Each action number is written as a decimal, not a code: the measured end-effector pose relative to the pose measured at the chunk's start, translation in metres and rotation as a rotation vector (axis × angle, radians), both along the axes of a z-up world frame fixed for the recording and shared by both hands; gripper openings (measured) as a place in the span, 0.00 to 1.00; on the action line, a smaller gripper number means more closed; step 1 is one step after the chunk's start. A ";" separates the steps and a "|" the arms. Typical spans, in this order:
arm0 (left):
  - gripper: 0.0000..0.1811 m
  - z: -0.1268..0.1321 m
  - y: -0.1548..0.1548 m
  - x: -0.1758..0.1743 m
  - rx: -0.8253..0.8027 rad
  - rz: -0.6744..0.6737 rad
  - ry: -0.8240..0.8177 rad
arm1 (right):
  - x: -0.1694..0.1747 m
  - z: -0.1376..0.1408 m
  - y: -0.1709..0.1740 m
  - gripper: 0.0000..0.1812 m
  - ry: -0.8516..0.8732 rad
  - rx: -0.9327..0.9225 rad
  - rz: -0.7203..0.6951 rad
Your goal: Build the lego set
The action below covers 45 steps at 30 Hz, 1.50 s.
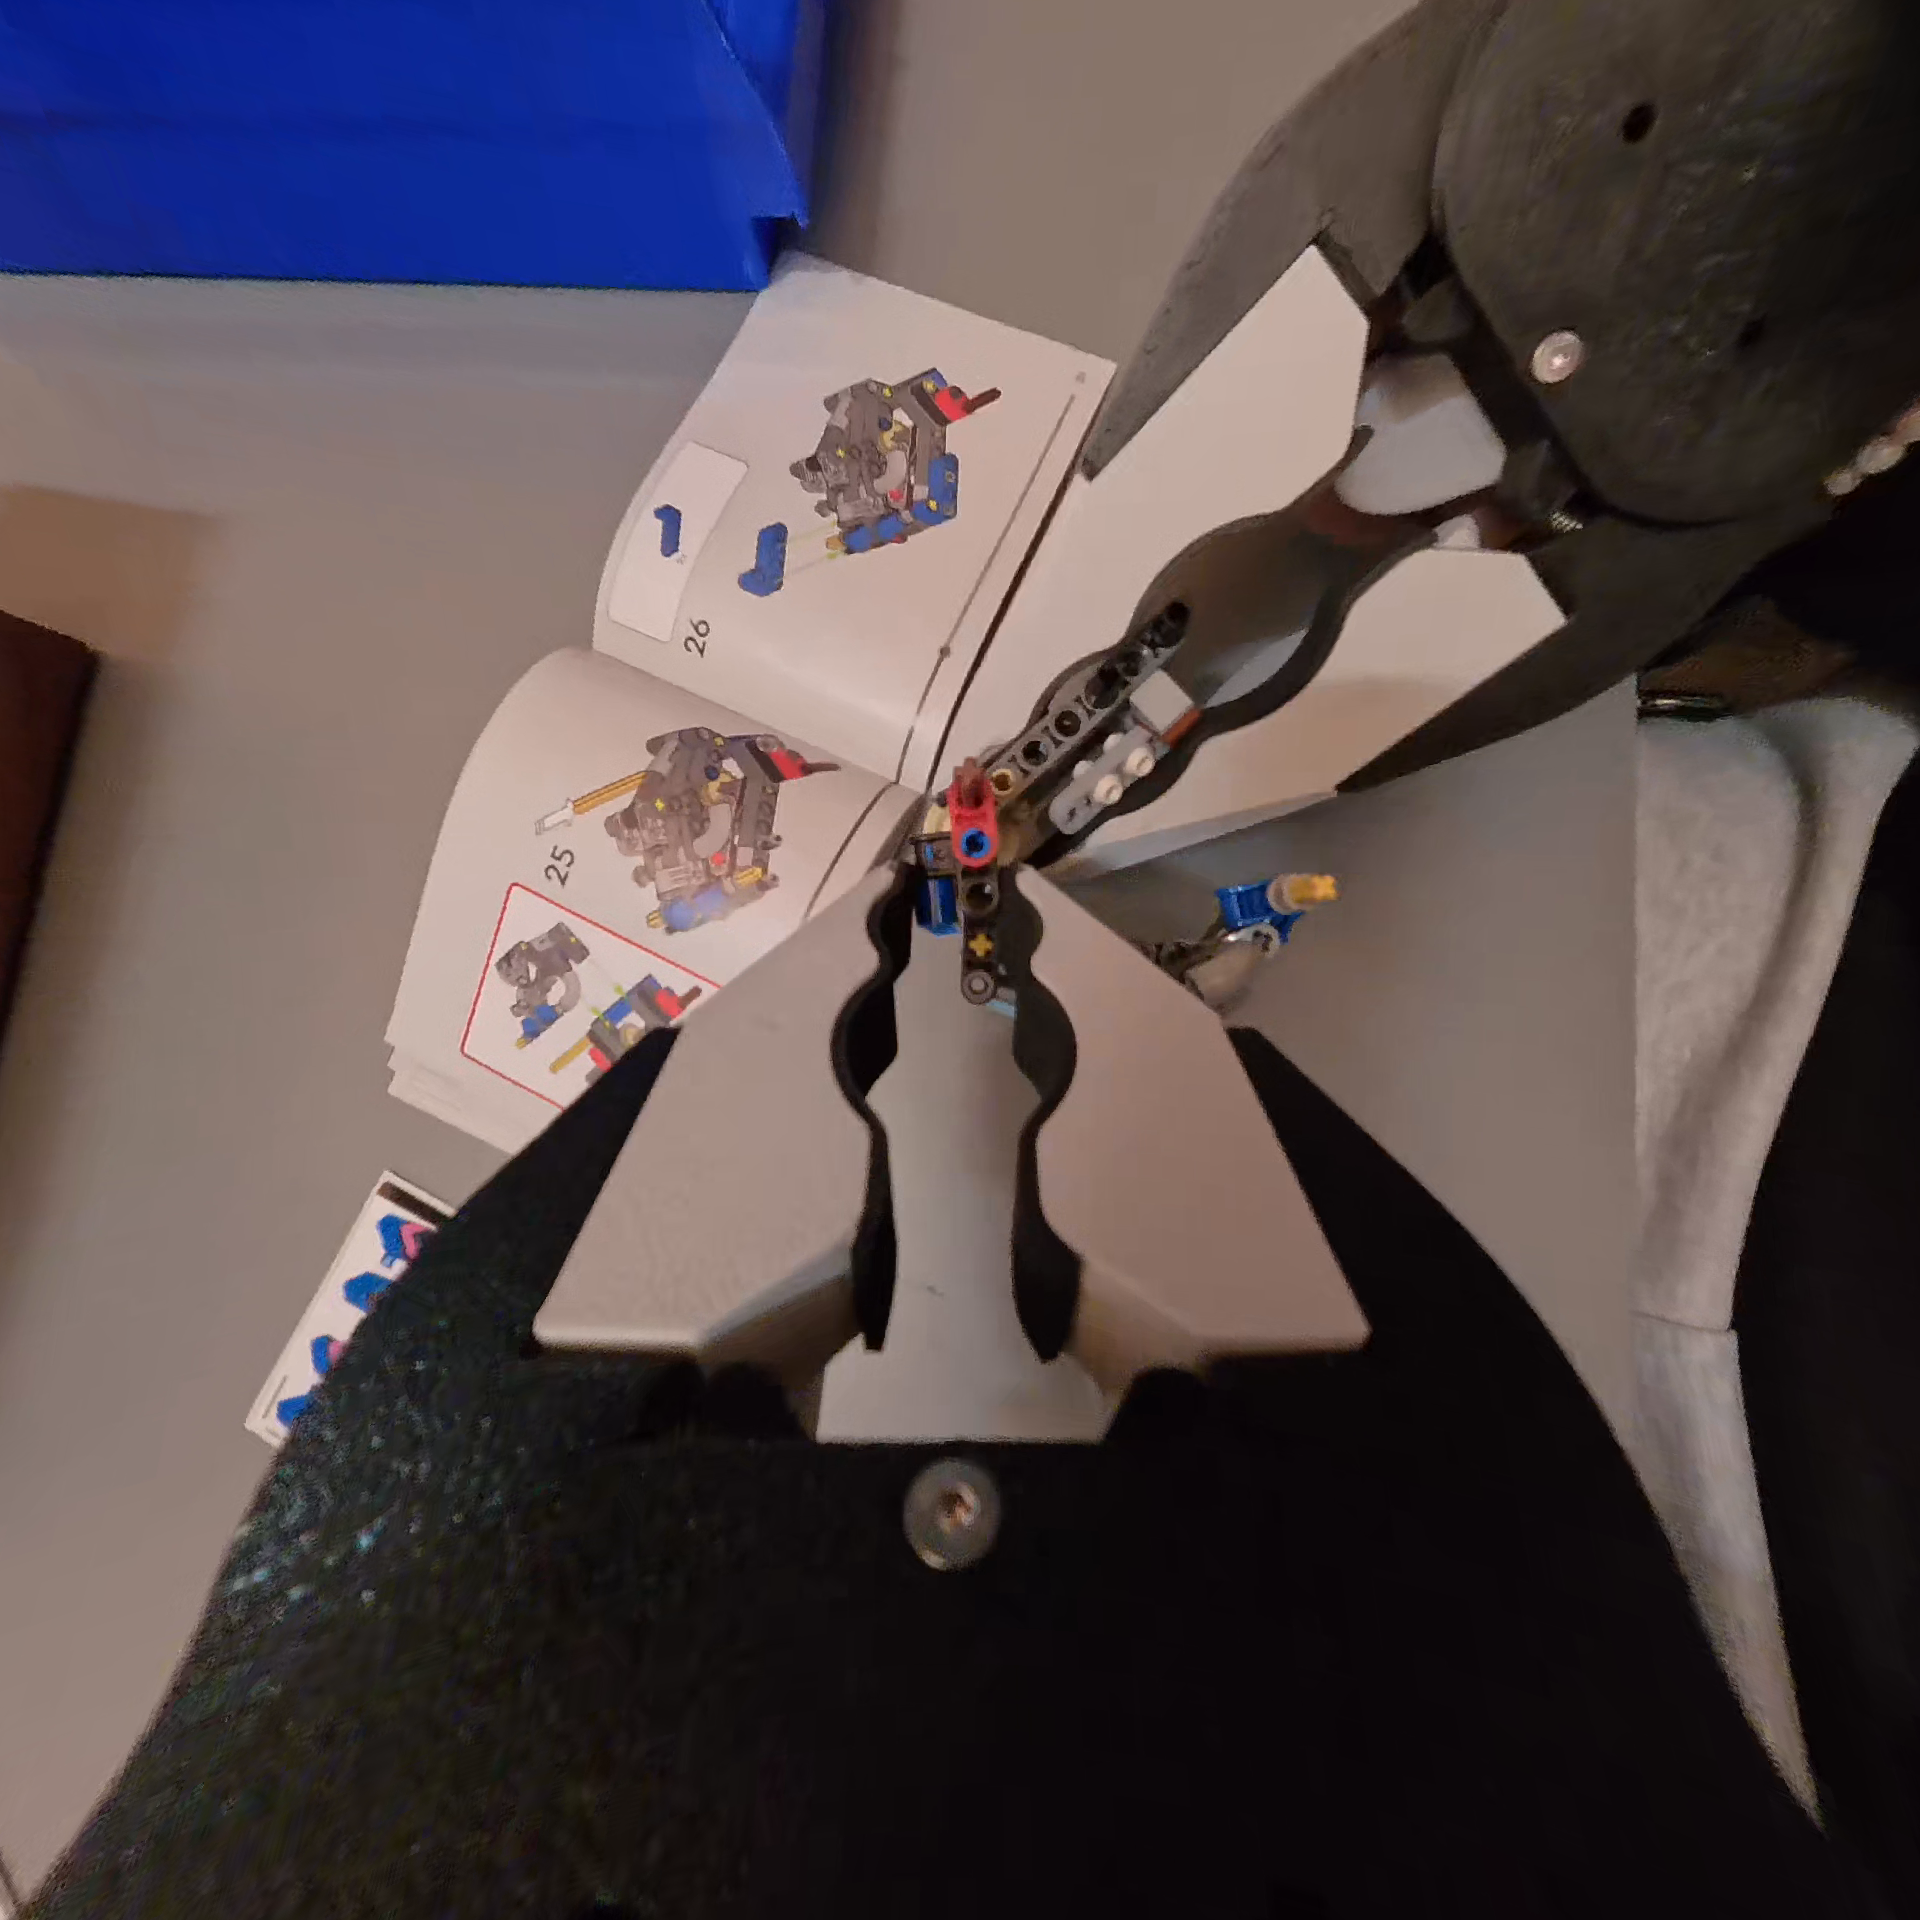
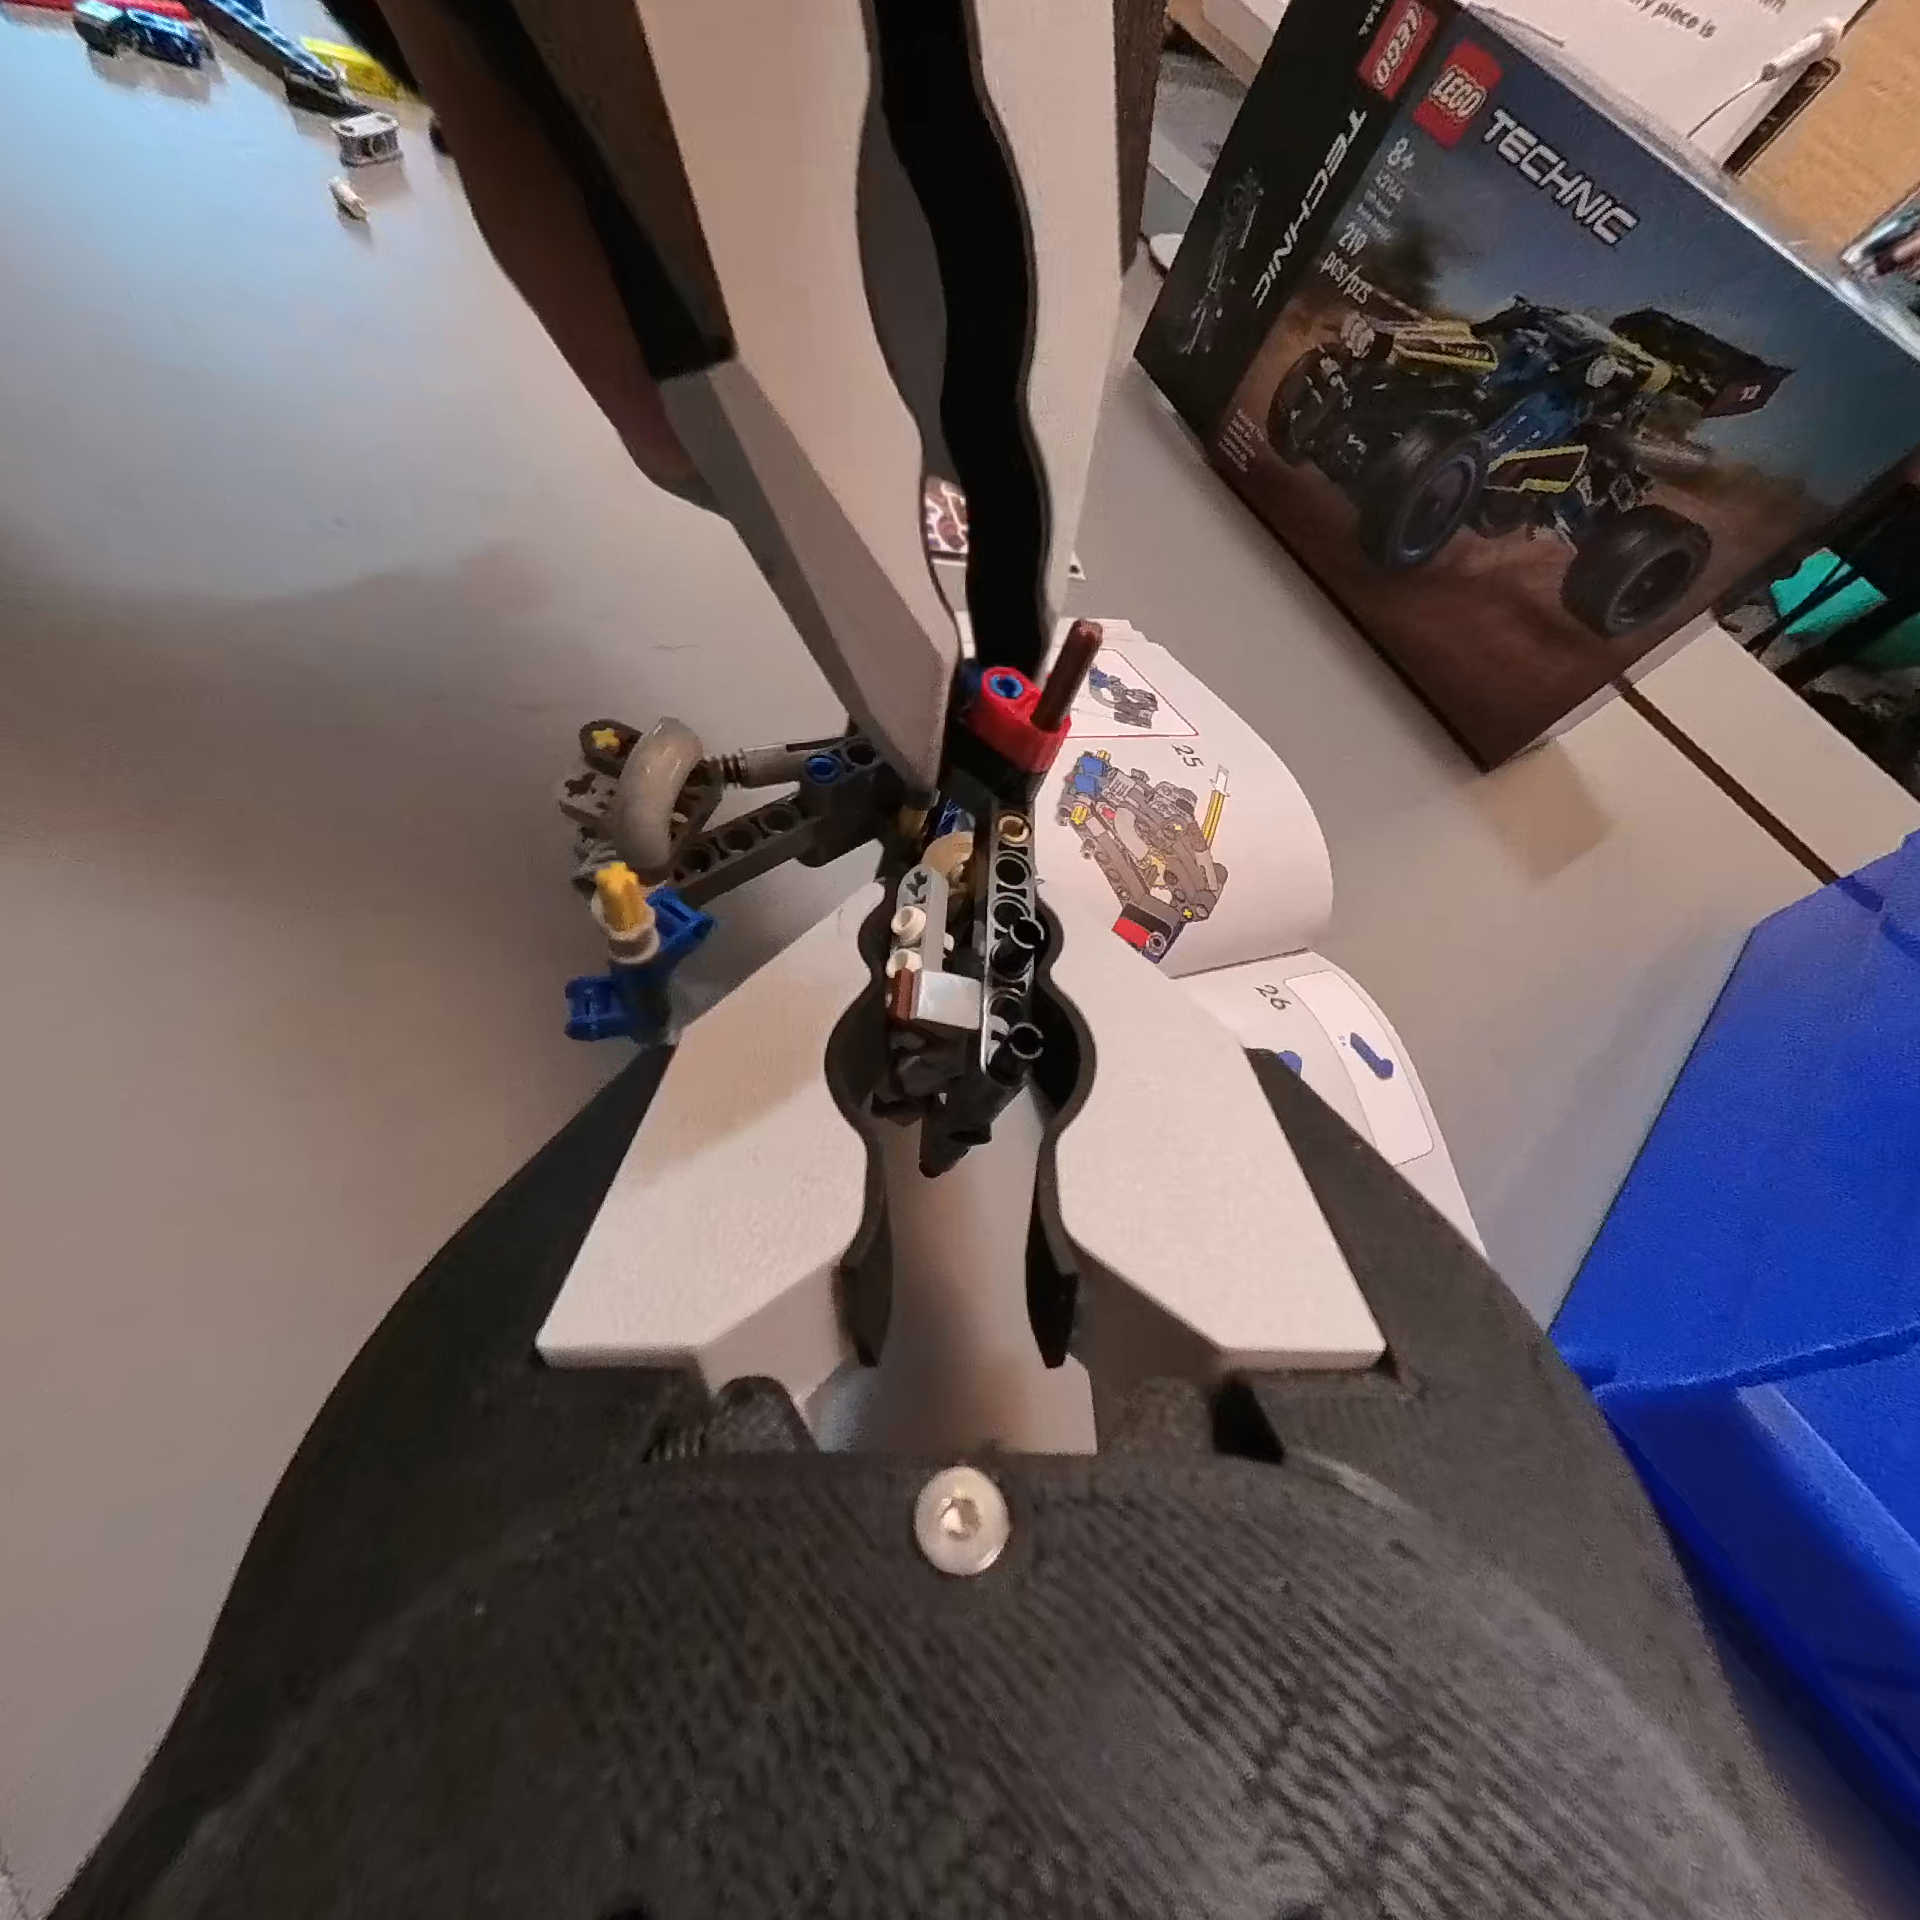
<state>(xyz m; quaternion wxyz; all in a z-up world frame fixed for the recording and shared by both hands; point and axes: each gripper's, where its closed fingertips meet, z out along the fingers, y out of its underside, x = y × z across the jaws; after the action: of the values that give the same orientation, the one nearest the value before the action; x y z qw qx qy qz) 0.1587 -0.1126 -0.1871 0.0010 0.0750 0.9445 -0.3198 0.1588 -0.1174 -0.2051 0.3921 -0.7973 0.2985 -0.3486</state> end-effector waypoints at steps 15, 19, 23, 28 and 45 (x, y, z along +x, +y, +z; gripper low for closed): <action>0.07 -0.034 0.064 0.010 -0.231 0.380 0.620 | -0.031 -0.020 0.004 0.14 0.272 0.142 0.153; 0.10 -0.050 0.080 0.007 -0.198 0.432 0.643 | -0.027 -0.038 0.018 0.14 0.272 -0.006 0.191; 0.17 -0.051 0.094 0.013 -0.170 0.414 0.588 | -0.017 -0.036 0.025 0.13 0.210 -0.050 0.212; 0.21 -0.039 0.104 0.021 -0.164 0.221 0.199 | -0.008 -0.032 0.028 0.14 0.155 -0.064 0.239; 0.08 -0.048 0.079 0.003 -0.131 0.313 0.935 | -0.017 -0.036 0.034 0.15 0.268 -0.027 0.285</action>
<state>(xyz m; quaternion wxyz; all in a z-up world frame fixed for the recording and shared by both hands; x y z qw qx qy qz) 0.1614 -0.0339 -0.2354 -0.3698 -0.2192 0.8218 -0.3738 0.1423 -0.0837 -0.2409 0.3834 -0.8759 0.2275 -0.1845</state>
